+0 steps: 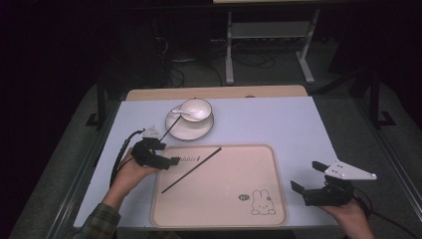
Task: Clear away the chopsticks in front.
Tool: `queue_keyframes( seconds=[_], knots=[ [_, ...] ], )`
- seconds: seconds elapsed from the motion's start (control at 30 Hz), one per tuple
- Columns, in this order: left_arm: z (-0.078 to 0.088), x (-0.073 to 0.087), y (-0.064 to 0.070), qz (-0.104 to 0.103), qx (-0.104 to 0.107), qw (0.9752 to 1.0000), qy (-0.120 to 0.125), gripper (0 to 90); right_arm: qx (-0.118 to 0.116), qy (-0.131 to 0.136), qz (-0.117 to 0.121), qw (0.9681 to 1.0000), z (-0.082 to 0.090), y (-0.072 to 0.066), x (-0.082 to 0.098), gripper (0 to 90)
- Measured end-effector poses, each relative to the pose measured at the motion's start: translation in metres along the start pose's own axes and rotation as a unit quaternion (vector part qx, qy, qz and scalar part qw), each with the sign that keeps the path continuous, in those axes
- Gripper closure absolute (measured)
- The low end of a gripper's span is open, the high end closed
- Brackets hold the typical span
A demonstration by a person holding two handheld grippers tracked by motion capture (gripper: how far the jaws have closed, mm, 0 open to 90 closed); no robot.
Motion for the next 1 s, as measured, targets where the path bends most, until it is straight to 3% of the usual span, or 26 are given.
queue_keyframes(
  seconds=[0.27, 0.5, 0.57, 0.6, 0.7, 0.83, 1.0],
  knots=[
    [-0.009, -0.031, -0.034, 0.004, -0.037, 0.9993, 0.01, 27.4, -0.002, 0.0, -0.002, 1.0, 0.0, 0.0, 0.0, 0.0],
    [-0.021, -0.048, -0.061, 0.022, -0.061, 0.9978, 0.013, 44.5, -0.002, 0.001, -0.006, 1.0, 0.001, 0.002, 0.001, 0.0],
    [-0.027, -0.051, -0.068, 0.023, -0.07, 0.9973, 0.009, 54.4, -0.002, 0.001, -0.006, 1.0, 0.001, 0.002, 0.002, 0.0],
    [-0.03, -0.052, -0.072, 0.02, -0.078, 0.9967, 0.007, 54.4, -0.002, 0.001, -0.006, 1.0, 0.001, 0.002, 0.002, 0.0],
    [-0.04, -0.054, -0.08, 0.032, -0.075, 0.9966, 0.008, 60.7, -0.003, 0.0, -0.004, 1.0, 0.0, 0.002, 0.002, 0.0],
    [-0.053, -0.054, -0.087, 0.036, -0.084, 0.9958, -0.006, 61.7, -0.003, 0.001, -0.005, 1.0, 0.001, 0.003, 0.002, 0.0],
    [-0.063, -0.056, -0.093, 0.05, -0.081, 0.9954, -0.005, 66.0, -0.003, 0.0, -0.006, 1.0, 0.001, 0.003, 0.002, 0.0]
  ],
)
Point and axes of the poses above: each handheld gripper's, and its own axes: z roughly backward along the jaws, x roughly out of its underside, y roughly to its right, the point moved 4 cm from there along -z, roughly forward along the jaws, and after that the axes turned 5 degrees about -y, right-handed, at the moved point
